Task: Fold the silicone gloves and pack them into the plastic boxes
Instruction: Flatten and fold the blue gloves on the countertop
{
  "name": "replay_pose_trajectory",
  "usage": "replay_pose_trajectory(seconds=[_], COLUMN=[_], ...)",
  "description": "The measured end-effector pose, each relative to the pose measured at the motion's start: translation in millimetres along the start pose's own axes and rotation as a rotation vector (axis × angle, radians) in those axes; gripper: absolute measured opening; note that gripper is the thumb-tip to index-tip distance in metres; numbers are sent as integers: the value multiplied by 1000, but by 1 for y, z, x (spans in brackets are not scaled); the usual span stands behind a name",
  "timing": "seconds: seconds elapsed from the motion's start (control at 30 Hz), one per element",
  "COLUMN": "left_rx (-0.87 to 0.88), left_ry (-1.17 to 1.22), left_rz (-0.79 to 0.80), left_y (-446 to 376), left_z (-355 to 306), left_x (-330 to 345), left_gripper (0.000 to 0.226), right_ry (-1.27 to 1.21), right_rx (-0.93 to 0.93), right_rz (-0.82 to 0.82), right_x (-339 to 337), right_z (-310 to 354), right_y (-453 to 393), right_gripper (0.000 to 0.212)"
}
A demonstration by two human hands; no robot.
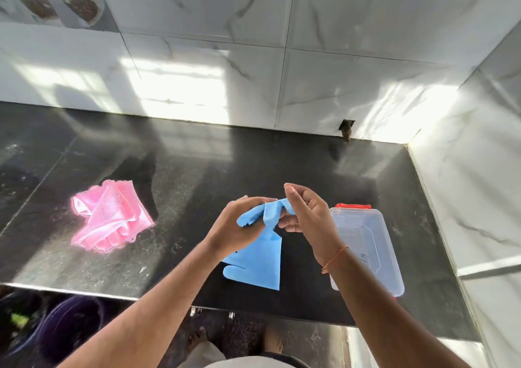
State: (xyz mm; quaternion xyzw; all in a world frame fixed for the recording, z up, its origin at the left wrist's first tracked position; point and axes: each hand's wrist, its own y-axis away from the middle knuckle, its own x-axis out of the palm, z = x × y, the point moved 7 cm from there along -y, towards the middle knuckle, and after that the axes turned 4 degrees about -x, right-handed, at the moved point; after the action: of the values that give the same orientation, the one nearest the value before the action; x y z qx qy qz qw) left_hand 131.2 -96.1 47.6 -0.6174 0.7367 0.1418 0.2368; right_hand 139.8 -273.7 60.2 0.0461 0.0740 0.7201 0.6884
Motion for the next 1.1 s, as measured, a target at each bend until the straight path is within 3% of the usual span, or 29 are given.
replay_pose_trajectory(seconds=[0.07, 0.17, 0.23, 0.3, 0.4, 0.5, 0.6, 0.67, 0.93, 1.1], left_rx=[-59, -188, -285, -354, -431, -484, -545, -565, -479, -462], left_ry=[141, 382, 656, 867, 983, 938, 823, 743, 694, 482], left_rz=[1, 23, 13, -12, 23, 84, 96, 98, 384, 287], left_y=[-6, -15, -14, -14, -14, -12, -12, -15, -33, -67], left_z=[0, 4, 5, 9, 14, 21, 34, 45, 53, 49], left_x=[-17, -38, -48, -53, -58, -65, -73, -76, -48, -14], left_gripper=[15, 25, 12, 27, 32, 26, 40, 52, 46, 43], right_ry=[46, 217, 283, 315, 345, 214, 170, 159, 57, -11], right_rx=[-109, -220, -221, -204, -194, -110, -49, -23, 93, 162], right_rz=[8, 28, 99, 186, 224, 277, 294, 261, 84, -137], right_x=[0, 4, 13, 24, 34, 42, 44, 43, 19, -15], right_z=[13, 19, 12, 3, -10, -21, -31, -36, -71, -97], right_y=[0, 1, 2, 3, 1, 2, 11, 18, 42, 57], right_gripper=[35, 49, 55, 62, 59, 45, 24, 23, 21, 23])
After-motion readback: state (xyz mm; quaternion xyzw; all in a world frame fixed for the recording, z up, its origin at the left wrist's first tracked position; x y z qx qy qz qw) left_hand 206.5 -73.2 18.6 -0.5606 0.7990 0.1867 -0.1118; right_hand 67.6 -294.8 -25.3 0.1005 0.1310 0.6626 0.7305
